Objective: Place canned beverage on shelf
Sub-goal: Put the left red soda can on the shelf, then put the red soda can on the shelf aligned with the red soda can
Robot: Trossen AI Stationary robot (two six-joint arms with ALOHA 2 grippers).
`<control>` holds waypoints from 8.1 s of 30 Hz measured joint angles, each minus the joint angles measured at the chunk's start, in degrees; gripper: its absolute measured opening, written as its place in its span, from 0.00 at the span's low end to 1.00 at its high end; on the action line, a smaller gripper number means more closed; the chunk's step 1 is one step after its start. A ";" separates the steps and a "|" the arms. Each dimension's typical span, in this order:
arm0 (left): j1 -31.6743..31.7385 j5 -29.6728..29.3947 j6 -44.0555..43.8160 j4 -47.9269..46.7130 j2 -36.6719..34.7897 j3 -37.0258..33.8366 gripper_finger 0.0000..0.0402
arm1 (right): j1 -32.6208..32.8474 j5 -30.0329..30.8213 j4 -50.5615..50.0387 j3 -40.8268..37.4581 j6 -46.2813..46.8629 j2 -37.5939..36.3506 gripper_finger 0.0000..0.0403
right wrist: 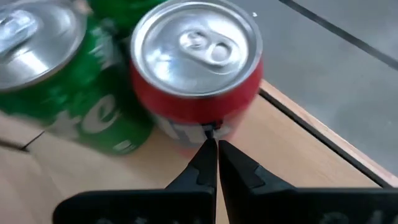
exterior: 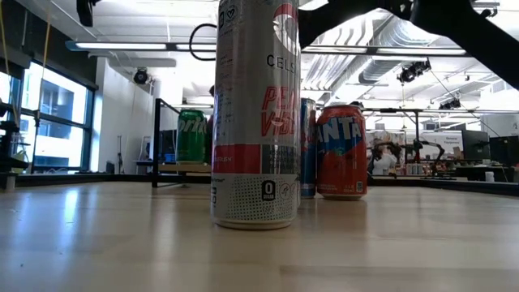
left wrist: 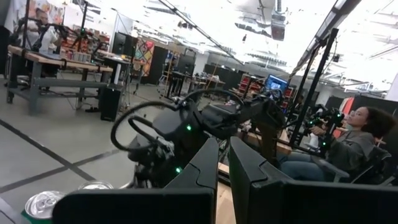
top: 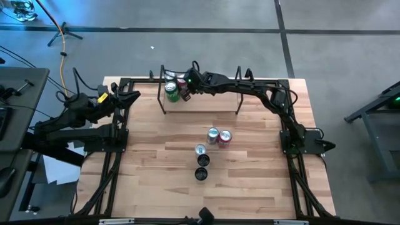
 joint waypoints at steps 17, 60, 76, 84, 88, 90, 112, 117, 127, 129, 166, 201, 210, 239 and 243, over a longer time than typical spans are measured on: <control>0.00 0.10 0.00 0.00 0.00 0.00 0.00 | -0.77 -5.63 -5.74 0.00 -1.81 0.00 0.00; -0.01 -3.15 0.03 -0.37 0.00 0.00 0.00 | -0.33 -5.58 15.25 0.01 -4.27 -0.04 0.00; -0.01 -2.76 1.05 -0.36 -0.01 0.00 0.00 | 0.46 -22.59 -4.19 0.05 -19.92 -11.00 0.00; -0.01 -2.75 1.05 -0.48 0.00 0.00 0.00 | 3.25 -25.92 -16.82 0.05 -25.09 -15.38 0.00; 0.00 -2.71 1.03 -0.48 -0.02 0.00 0.00 | 4.53 -26.85 -22.78 0.05 -25.78 -16.08 0.00; 0.00 -2.23 1.03 -0.51 -0.02 0.00 0.00 | 5.20 -27.29 -24.46 0.00 -26.26 -16.36 0.00; -0.06 14.36 -3.08 26.08 2.35 -15.79 0.00 | 21.49 -14.20 29.05 -61.19 7.46 -60.37 0.00; -0.07 12.54 -9.00 32.45 5.35 -19.04 0.00 | 23.90 -12.16 33.37 -65.88 3.11 -65.96 0.00; -0.95 10.51 -8.58 33.37 11.00 -16.20 0.00 | 24.24 -13.57 34.41 -66.55 -2.50 -66.55 0.00; -1.66 10.53 -6.60 33.15 12.47 -15.32 0.00 | 24.22 -13.57 34.46 -66.55 -4.31 -66.55 0.00; -3.48 13.94 0.00 33.00 15.28 -14.19 0.00 | 24.04 -5.51 35.33 -66.55 -1.25 -66.49 0.00; -3.45 13.81 -1.42 33.13 15.26 -14.19 0.00 | 24.04 -5.53 35.29 -66.55 -1.27 -66.49 0.00; -3.45 13.81 -1.44 33.13 15.26 -14.19 0.00 | 24.04 -5.53 35.29 -66.55 -1.27 -66.49 0.00; -3.45 13.78 -1.57 33.13 15.26 -14.19 0.00 | 24.08 0.24 35.69 -66.55 1.44 -66.49 0.36; -3.45 13.78 -2.96 33.15 15.26 -14.19 0.00 | 24.08 5.26 35.71 -66.55 3.92 -66.49 0.65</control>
